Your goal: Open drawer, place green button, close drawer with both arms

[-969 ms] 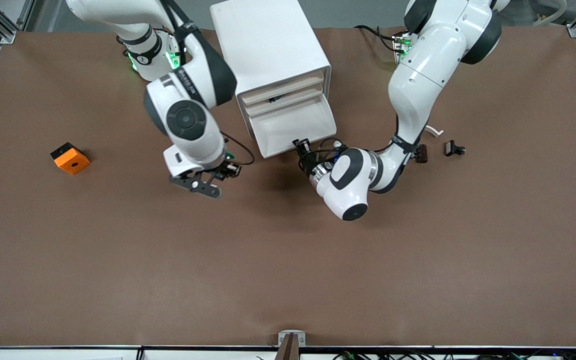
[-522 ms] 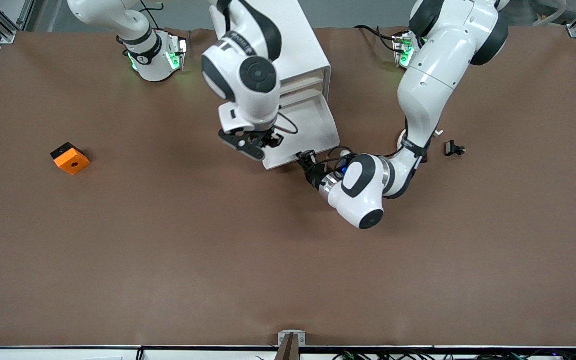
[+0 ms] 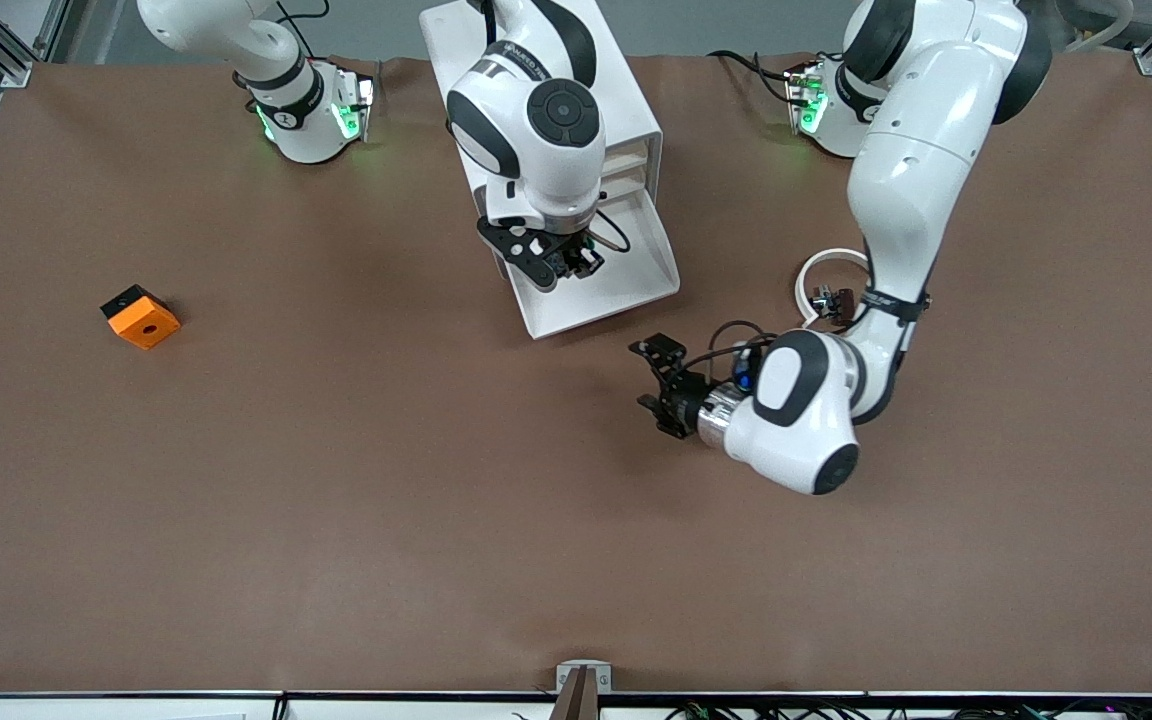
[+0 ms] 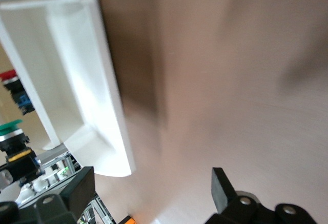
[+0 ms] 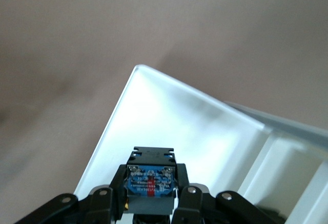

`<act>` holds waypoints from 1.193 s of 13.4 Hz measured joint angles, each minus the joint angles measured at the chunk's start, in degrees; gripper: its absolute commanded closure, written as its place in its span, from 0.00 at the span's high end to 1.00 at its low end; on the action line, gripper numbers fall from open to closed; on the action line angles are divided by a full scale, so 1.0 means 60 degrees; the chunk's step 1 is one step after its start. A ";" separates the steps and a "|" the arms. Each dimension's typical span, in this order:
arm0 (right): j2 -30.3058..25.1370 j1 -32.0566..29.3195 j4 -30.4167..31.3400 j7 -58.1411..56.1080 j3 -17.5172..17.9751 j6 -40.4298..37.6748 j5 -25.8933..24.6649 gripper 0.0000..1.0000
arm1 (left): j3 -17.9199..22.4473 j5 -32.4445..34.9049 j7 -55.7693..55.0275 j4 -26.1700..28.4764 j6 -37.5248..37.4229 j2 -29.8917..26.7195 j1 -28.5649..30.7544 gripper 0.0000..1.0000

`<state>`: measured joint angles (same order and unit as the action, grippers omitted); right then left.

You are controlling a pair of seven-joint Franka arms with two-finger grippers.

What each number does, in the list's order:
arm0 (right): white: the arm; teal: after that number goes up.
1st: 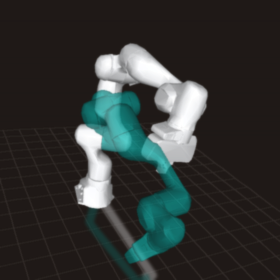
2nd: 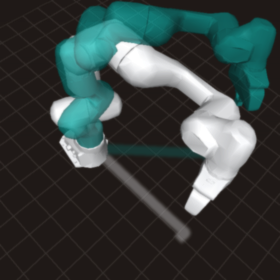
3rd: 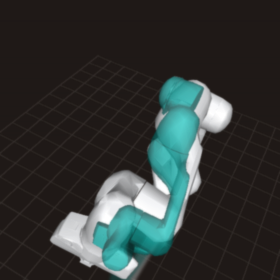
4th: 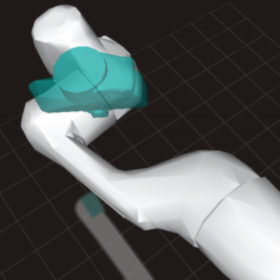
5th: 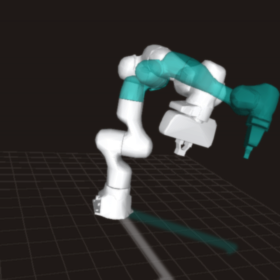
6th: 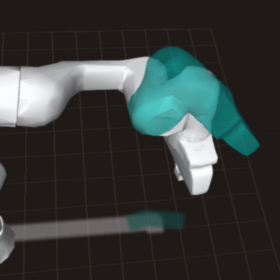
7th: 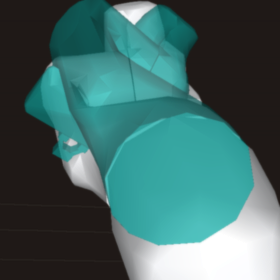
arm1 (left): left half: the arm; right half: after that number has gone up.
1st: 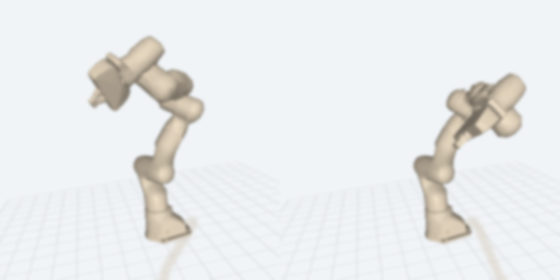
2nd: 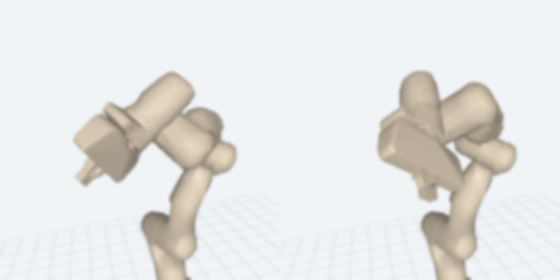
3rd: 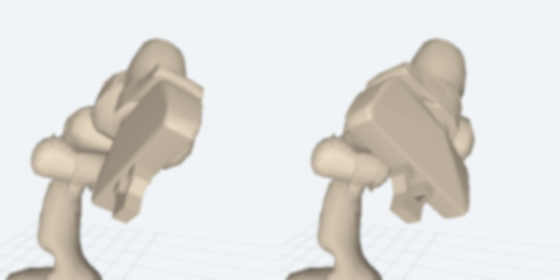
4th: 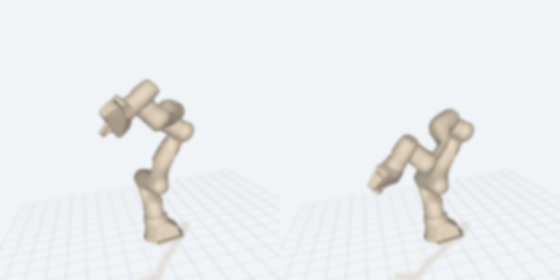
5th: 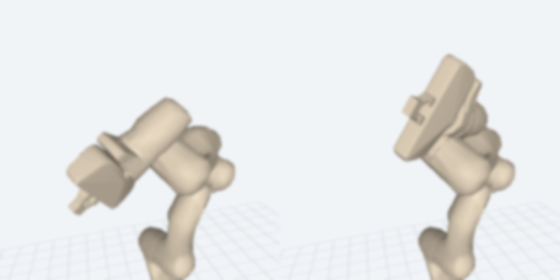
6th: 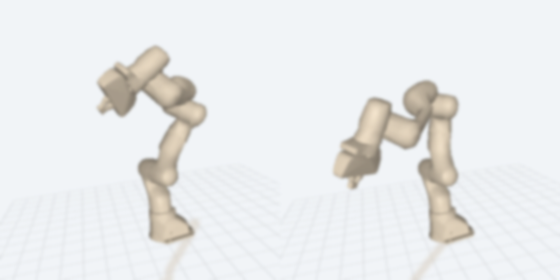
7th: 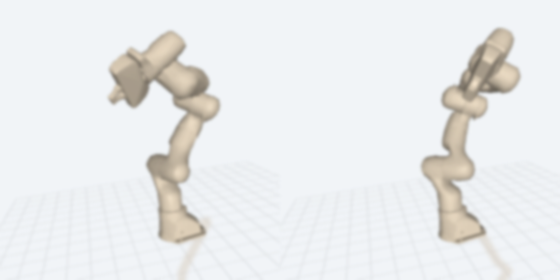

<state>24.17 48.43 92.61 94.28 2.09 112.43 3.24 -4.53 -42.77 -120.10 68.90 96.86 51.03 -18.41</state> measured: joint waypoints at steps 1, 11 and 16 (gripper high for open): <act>0.0033 0.0004 0.0000 0.0086 -0.0001 0.0155 0.0203 0.18 | 0.0281 0.0000 0.0398 -0.0010 -0.0004 -0.0159 0.0008 1.00; 0.0939 -0.0028 0.0043 0.0194 -0.0124 0.0961 0.0403 0.19 | 0.1112 0.4350 0.4863 -0.0046 -0.0312 -0.2355 -0.0113 1.00; 0.1201 -0.0024 0.0048 0.0203 -0.0122 0.1028 0.0404 0.23 | 0.1153 0.5178 0.6873 -0.0056 -0.0403 -0.3233 0.0010 1.00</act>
<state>31.38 48.29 92.90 95.50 1.36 118.60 5.66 2.39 -11.70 -78.86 68.57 94.45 31.63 -18.35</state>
